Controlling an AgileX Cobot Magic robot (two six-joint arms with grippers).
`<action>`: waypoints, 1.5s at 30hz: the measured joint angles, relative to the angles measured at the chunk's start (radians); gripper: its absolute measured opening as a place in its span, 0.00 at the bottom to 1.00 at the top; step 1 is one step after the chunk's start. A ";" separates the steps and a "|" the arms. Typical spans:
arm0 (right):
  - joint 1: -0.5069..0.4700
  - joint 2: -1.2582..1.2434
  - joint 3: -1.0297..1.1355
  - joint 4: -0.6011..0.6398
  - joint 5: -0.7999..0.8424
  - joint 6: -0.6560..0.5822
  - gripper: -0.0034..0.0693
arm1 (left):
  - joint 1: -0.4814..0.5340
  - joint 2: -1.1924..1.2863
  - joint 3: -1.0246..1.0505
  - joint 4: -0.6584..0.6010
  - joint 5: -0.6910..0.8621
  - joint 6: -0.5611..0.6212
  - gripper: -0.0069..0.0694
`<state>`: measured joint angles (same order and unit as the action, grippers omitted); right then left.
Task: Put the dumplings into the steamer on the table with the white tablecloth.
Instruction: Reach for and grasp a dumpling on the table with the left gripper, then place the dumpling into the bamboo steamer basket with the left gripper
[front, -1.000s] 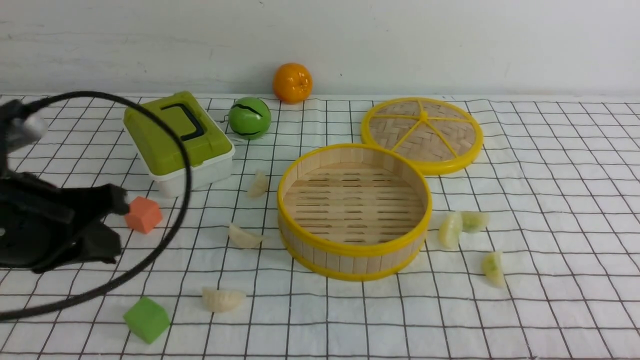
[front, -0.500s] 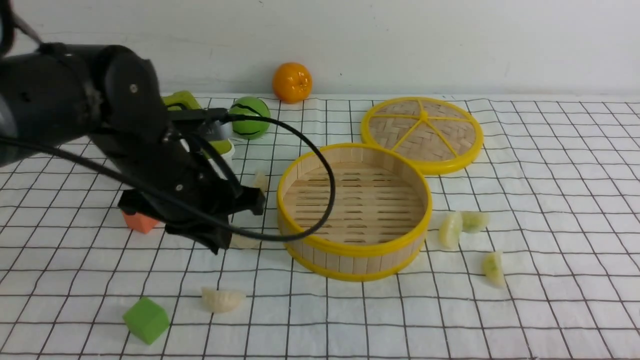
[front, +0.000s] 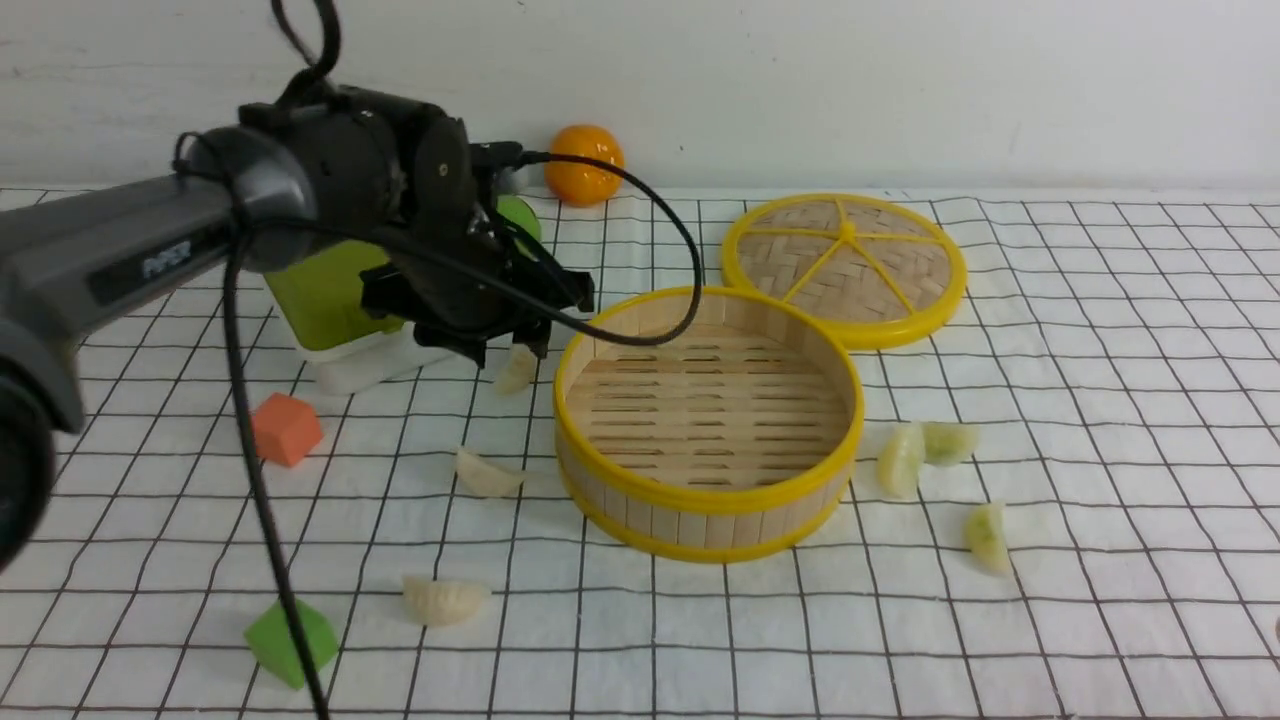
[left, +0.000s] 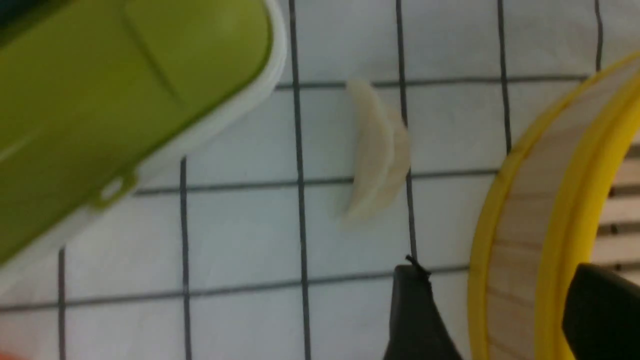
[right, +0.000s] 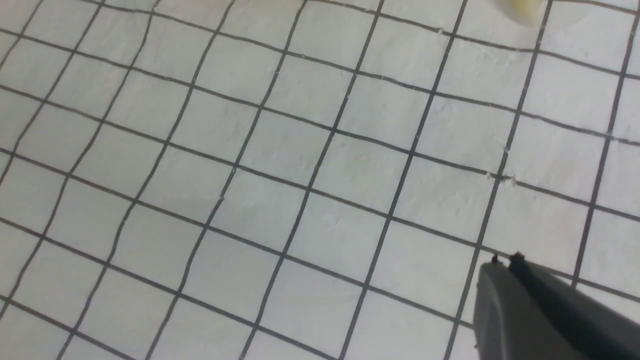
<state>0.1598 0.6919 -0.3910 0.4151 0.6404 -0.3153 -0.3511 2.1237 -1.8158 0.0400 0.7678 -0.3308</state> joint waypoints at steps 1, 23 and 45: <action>0.000 0.000 0.002 0.000 -0.005 0.000 0.05 | 0.001 0.041 -0.075 0.002 0.025 -0.004 0.61; 0.000 0.000 0.012 -0.006 -0.034 -0.001 0.07 | 0.022 0.312 -0.421 0.072 0.214 -0.049 0.43; 0.000 0.000 0.012 -0.006 -0.040 -0.003 0.09 | 0.022 0.247 -0.426 0.072 0.275 -0.026 0.34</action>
<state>0.1598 0.6919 -0.3792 0.4093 0.6006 -0.3183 -0.3295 2.3706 -2.2421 0.1119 1.0427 -0.3567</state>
